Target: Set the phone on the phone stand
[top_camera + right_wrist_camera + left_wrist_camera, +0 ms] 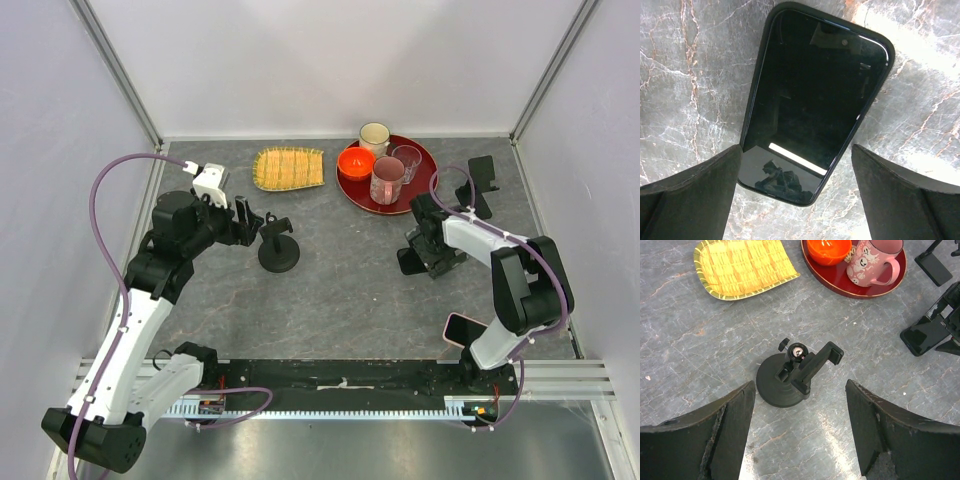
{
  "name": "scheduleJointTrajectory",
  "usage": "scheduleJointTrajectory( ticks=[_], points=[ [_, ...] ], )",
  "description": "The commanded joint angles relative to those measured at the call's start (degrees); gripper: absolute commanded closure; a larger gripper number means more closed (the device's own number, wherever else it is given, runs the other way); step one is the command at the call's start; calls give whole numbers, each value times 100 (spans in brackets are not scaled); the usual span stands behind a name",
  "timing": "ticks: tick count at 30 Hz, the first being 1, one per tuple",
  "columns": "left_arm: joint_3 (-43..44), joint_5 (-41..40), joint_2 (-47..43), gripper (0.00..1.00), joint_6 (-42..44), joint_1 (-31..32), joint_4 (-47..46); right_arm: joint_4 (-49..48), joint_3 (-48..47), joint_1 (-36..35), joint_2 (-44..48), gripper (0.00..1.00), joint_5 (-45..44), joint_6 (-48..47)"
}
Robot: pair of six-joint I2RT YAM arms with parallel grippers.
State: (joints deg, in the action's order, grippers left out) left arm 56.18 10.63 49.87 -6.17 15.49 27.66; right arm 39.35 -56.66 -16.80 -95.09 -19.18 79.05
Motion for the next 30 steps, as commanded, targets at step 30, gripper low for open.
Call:
scheduleJointTrajectory(
  ticks=[30],
  points=[
    [15,246,23,22,-165,-19,-270,-1184,420,405,535,2,-508,-152]
  ],
)
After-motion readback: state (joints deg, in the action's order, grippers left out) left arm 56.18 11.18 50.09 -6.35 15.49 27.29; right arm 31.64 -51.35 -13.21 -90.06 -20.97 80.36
